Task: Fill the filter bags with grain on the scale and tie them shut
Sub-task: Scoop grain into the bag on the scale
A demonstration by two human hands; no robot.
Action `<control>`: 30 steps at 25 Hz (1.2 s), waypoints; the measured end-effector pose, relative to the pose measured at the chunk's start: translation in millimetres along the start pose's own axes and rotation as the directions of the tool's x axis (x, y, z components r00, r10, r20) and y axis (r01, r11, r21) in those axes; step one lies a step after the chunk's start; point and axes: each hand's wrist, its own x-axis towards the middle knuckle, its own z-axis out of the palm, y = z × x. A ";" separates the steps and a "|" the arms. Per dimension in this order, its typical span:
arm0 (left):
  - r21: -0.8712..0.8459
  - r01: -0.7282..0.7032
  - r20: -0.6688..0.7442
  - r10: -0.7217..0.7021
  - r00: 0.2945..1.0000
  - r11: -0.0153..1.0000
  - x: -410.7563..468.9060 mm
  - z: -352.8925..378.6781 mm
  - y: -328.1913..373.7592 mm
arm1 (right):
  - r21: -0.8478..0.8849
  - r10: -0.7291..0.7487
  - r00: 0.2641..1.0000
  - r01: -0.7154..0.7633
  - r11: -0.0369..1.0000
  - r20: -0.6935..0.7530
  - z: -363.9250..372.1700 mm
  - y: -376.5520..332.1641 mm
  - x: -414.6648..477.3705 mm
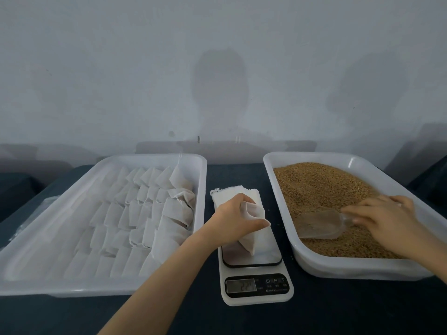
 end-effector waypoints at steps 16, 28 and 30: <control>-0.003 -0.001 0.010 0.001 1.000 1.000 -0.6 -0.4 1.0 | 0.513 0.222 0.968 -0.249 0.821 0.113 -48.8 0.0 -5.9; -0.046 0.012 0.033 -0.010 0.999 0.999 -2.1 -0.6 3.7 | 0.373 -0.087 0.995 0.060 0.926 0.054 -93.4 -54.4 30.3; -0.046 0.009 0.035 -0.007 0.999 0.999 -2.6 -1.3 3.9 | 0.329 -0.141 0.989 0.123 0.936 0.033 -91.2 -58.5 35.0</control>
